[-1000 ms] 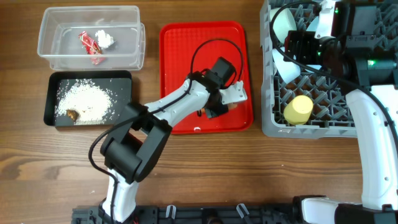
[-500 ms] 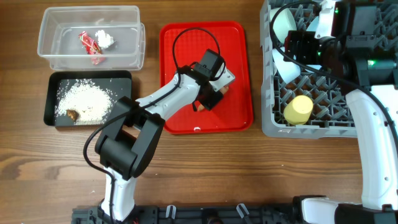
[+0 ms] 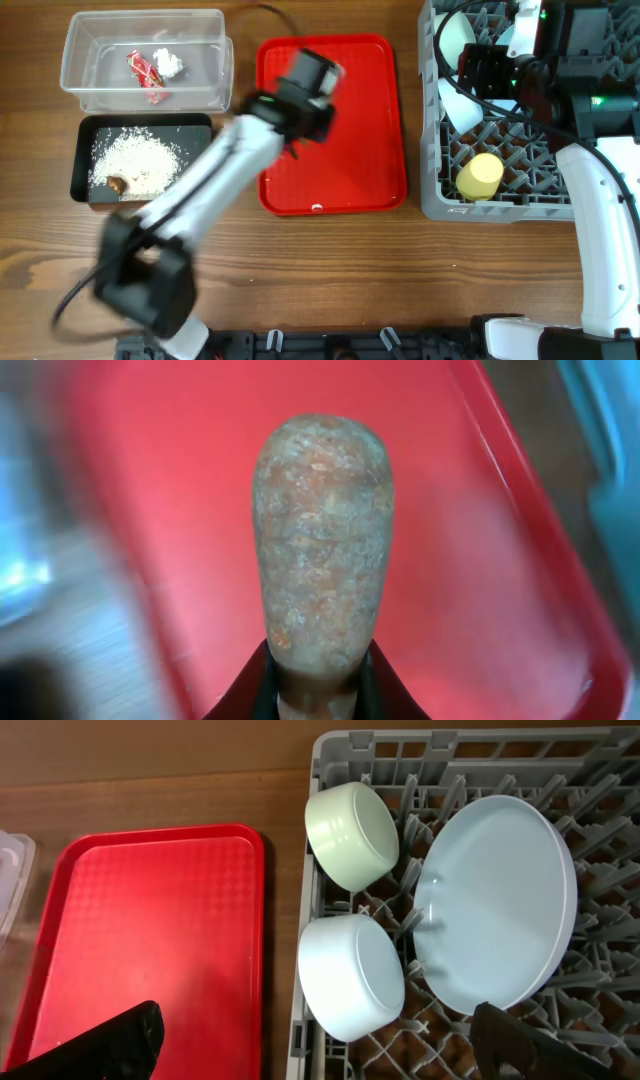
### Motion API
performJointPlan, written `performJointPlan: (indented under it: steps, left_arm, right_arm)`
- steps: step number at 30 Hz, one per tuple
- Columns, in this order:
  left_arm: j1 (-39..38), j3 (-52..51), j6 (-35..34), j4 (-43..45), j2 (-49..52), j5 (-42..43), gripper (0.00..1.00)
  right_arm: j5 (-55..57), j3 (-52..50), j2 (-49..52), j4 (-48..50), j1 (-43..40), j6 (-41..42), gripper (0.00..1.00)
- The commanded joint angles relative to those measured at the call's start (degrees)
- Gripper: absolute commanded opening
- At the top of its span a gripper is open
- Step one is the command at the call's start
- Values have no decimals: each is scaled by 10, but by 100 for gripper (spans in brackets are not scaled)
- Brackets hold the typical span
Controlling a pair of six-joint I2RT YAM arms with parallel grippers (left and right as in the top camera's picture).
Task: Sort waste into correct bins and load items into the dishwasher rack
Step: 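Carry the carrot with left gripper and drop it onto the black tray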
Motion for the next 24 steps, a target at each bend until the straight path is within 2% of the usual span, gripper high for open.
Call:
performJointPlan:
  steps: [1,5,12,14,17,24]
  left_arm:
    - [103,17,-112,-32,-86,-29,13]
    - [216,17,-132,-70,-112,-29,6]
    - [348,17,-135,-132,-63,-28,9]
    - [370,17,-169,-147,-43,-28,4]
    - [395,16,-236,-161,-10,-25,4]
    - [401,16,-339,-151,59,-16,4]
  right_arm:
    - [10,-1,4,4,1,6,100]
    - [10,-1,4,4,1,6,100]
    - [10,-1,4,3,1,6,100]
    - [10,-1,4,2,1,6,100]
    - [10,-1,4,2,1,7,100]
    - [10,-1,4,0,1,7,100]
